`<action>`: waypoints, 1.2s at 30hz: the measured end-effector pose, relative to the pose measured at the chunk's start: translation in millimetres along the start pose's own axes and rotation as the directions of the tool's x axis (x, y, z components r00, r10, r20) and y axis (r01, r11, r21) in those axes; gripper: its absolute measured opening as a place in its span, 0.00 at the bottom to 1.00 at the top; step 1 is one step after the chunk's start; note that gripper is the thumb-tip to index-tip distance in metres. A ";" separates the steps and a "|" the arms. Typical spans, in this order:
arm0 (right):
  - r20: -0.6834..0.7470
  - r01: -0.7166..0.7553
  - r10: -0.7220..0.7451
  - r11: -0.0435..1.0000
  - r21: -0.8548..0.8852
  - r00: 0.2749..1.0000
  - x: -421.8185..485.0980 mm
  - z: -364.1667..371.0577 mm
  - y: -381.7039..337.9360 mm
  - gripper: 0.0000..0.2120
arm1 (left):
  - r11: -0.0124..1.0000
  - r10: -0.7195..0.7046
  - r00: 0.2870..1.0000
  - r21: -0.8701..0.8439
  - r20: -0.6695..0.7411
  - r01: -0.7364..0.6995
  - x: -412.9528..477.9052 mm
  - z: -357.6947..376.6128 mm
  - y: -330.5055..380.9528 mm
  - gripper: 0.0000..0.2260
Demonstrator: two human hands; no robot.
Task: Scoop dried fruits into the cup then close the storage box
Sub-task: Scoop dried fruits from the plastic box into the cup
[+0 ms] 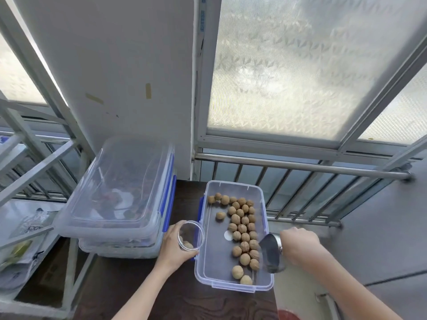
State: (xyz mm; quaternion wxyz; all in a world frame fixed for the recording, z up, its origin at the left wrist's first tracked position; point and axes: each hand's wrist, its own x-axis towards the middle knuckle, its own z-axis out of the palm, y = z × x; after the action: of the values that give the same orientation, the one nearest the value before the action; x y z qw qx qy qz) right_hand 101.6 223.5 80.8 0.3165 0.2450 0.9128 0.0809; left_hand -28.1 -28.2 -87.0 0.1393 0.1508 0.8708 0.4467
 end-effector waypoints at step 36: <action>0.069 0.080 -0.320 0.431 0.899 0.945 155.5 172.5 -84.3 0.04 | 0.998 -0.038 0.999 -0.058 0.014 0.039 15.2 -6.3 -5.2 0.39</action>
State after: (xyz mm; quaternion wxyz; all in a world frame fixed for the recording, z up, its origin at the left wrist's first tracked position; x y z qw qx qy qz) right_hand 69.1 226.6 -164.1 0.2527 0.2702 0.7998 -0.4727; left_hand -45.0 -29.8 -89.3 0.1581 0.1327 0.8592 0.4682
